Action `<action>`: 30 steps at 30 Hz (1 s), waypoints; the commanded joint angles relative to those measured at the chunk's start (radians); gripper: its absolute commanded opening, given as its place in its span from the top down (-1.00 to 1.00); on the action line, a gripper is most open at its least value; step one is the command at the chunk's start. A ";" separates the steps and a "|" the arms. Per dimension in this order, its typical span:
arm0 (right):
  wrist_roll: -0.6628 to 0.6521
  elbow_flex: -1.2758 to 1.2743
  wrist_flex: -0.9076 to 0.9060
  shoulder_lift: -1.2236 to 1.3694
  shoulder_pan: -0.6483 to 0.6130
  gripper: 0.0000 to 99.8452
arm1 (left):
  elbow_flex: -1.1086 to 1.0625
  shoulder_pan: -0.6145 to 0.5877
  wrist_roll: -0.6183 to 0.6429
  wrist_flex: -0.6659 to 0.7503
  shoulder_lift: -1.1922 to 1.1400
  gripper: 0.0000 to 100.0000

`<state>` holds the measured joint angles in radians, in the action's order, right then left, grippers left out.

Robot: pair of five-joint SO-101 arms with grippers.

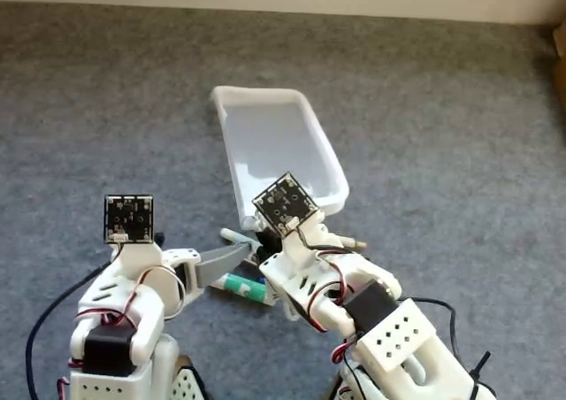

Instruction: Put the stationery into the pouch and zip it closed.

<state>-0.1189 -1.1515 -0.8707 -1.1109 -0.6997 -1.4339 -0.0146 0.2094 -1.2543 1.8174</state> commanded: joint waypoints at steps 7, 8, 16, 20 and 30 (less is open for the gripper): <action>0.012 0.087 -0.073 -0.028 -0.021 0.99 | -0.147 0.056 0.021 0.279 0.008 -0.05; 0.012 0.087 -0.073 -0.028 -0.021 0.99 | -0.159 0.056 0.005 0.290 0.008 -0.05; 0.012 0.087 -0.073 -0.028 -0.021 0.99 | -0.180 0.047 -0.032 0.293 0.008 -0.05; 0.012 0.087 -0.073 -0.028 -0.019 0.99 | -0.173 -0.030 -0.032 0.292 0.008 -0.05; 0.012 0.087 -0.068 -0.028 -0.018 0.99 | -0.101 -0.041 -0.035 0.123 0.010 -0.06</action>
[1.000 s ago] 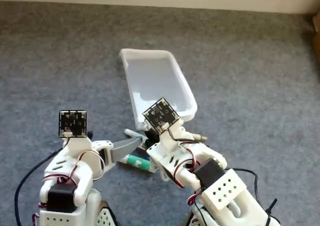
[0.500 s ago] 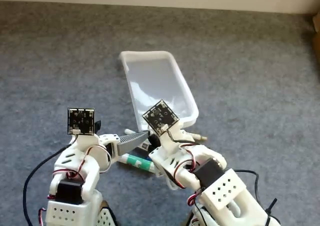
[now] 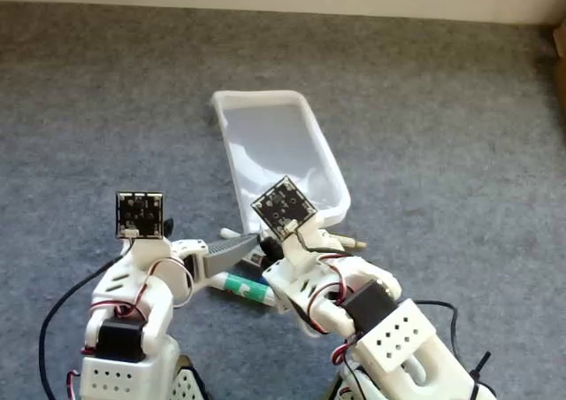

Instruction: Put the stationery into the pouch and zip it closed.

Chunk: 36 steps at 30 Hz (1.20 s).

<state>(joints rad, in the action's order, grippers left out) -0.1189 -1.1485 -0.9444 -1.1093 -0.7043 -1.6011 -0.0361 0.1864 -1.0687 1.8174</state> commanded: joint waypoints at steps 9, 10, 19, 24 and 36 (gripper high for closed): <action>0.014 0.084 0.001 -0.030 -0.015 0.99 | 0.050 -0.019 -0.077 -0.091 0.010 -0.06; 0.014 0.084 0.001 -0.030 -0.016 0.99 | 0.036 -0.018 -0.078 -0.072 0.010 -0.06; 0.014 0.085 -0.001 -0.030 -0.022 0.99 | -0.081 -0.010 -0.080 0.150 0.008 -0.05; 0.014 0.099 -0.030 -0.031 -0.077 0.99 | -0.093 0.036 -0.114 0.152 0.007 -0.05; 0.014 0.143 -0.064 -0.031 -0.077 0.99 | -0.093 0.035 -0.166 0.140 0.004 -0.05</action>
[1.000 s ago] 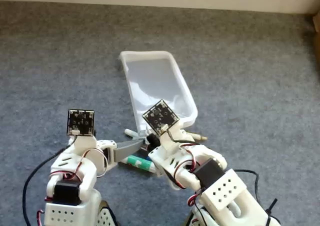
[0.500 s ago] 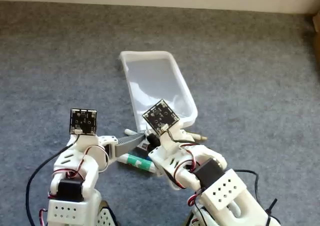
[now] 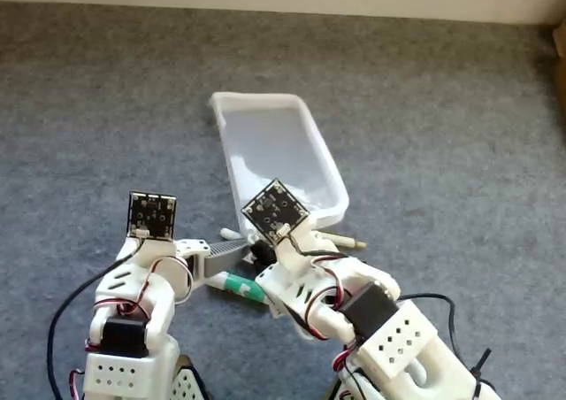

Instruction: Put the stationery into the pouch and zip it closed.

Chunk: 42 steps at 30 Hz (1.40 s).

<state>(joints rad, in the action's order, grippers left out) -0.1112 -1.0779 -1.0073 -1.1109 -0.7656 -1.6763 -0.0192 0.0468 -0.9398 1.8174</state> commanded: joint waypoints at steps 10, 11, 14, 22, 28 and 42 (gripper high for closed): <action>0.006 0.067 -0.038 -0.084 -0.022 0.99 | -0.018 0.018 -0.020 0.011 0.005 -0.05; 0.006 0.067 -0.038 -0.107 -0.022 0.99 | -0.018 0.018 -0.020 0.012 0.005 -0.05; 0.006 0.065 -0.038 -0.174 -0.022 0.99 | -0.018 0.018 -0.021 0.012 0.005 -0.02; 0.006 0.064 -0.070 -0.208 -0.081 0.99 | -0.010 0.018 -0.086 0.011 0.008 0.32; 0.003 0.062 -0.067 -0.208 -0.081 0.99 | 0.054 0.019 -0.083 -0.087 0.010 0.15; 0.002 0.004 -0.007 -0.206 -0.054 0.99 | 0.150 0.018 -0.083 -0.279 0.012 -0.07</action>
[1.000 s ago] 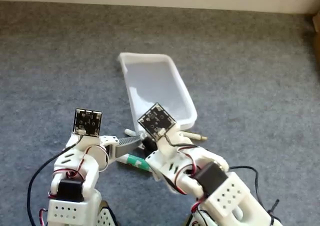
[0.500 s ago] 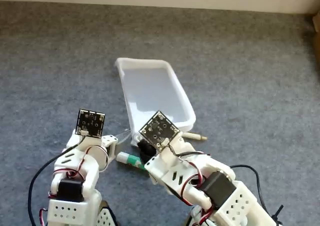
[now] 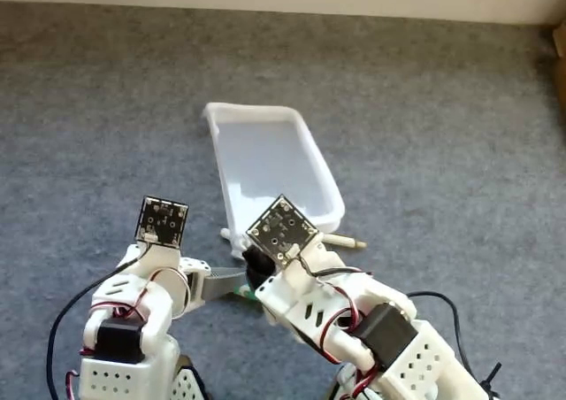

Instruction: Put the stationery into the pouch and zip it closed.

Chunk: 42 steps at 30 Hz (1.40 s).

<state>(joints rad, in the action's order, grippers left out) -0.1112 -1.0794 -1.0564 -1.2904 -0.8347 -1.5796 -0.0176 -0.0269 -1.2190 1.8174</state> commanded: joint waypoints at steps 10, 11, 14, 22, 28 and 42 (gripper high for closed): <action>0.002 0.001 0.038 -0.027 0.010 0.99 | 0.085 -0.088 0.038 0.002 0.012 -0.07; 0.002 0.001 0.036 -0.027 0.010 0.99 | 0.085 -0.090 0.038 0.005 0.012 -0.07; 0.003 -0.001 0.036 -0.027 0.010 0.99 | 0.073 -0.093 0.041 0.046 0.012 -0.07; 0.000 -0.002 0.035 -0.027 0.010 0.99 | 0.074 -0.093 0.075 0.057 0.012 -0.07; -0.002 -0.016 0.033 -0.027 0.010 0.99 | 0.084 -0.094 0.077 0.057 0.012 -0.07; -0.003 -0.028 0.033 -0.027 0.008 0.99 | 0.021 -0.156 0.117 0.212 0.010 0.04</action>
<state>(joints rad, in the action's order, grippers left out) -0.1112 -1.1208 -1.0487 -1.2904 -0.8347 -1.5566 -0.1619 0.0806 -1.0748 1.8174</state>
